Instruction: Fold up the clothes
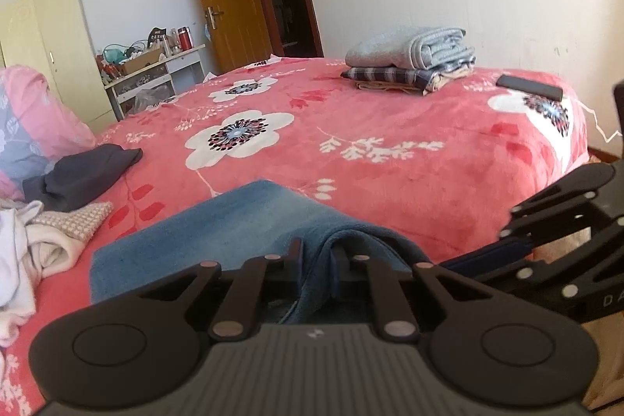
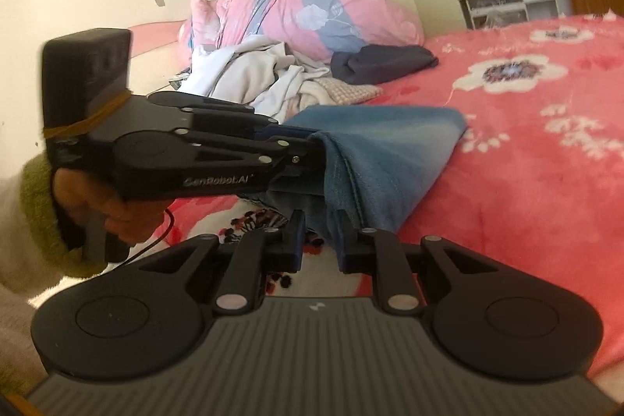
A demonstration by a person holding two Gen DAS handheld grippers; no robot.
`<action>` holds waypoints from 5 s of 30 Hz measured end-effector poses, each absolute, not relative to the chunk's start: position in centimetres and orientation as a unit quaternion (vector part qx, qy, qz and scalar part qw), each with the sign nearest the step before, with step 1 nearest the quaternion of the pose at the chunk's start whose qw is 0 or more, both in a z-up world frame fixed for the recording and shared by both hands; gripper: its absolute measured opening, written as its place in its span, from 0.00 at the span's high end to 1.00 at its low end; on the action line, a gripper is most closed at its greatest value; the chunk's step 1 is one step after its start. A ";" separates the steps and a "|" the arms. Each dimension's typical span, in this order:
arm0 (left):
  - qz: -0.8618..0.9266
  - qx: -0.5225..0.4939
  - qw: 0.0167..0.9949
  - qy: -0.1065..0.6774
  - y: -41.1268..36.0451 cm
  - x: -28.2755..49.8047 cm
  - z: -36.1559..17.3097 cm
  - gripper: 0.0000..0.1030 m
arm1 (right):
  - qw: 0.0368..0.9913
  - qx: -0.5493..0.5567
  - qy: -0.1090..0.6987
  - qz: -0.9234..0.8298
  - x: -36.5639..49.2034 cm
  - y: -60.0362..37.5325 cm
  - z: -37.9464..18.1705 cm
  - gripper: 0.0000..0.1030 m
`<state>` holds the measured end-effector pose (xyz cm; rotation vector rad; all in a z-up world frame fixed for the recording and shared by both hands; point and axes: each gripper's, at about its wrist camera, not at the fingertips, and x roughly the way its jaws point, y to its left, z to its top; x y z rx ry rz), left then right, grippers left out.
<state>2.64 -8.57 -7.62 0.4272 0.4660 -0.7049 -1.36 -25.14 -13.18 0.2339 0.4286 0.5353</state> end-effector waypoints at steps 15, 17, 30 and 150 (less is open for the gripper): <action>-0.355 0.184 0.889 0.224 -8.0 3.2 -7.6 0.88 | 0.946 -0.015 0.221 0.238 -1.5 -21.7 -13.3 0.86; -0.356 0.184 0.889 0.222 -7.9 3.2 -7.5 0.88 | 0.944 -0.012 0.217 0.247 -1.8 -21.7 -13.1 0.86; -0.357 0.180 0.888 0.225 -7.9 3.5 -7.0 0.89 | 0.951 0.042 0.192 0.238 -0.2 -23.8 -14.3 0.86; -0.395 0.317 0.848 0.156 -7.7 1.0 -13.0 0.89 | 0.972 0.064 0.188 0.129 3.8 -25.0 -16.9 0.25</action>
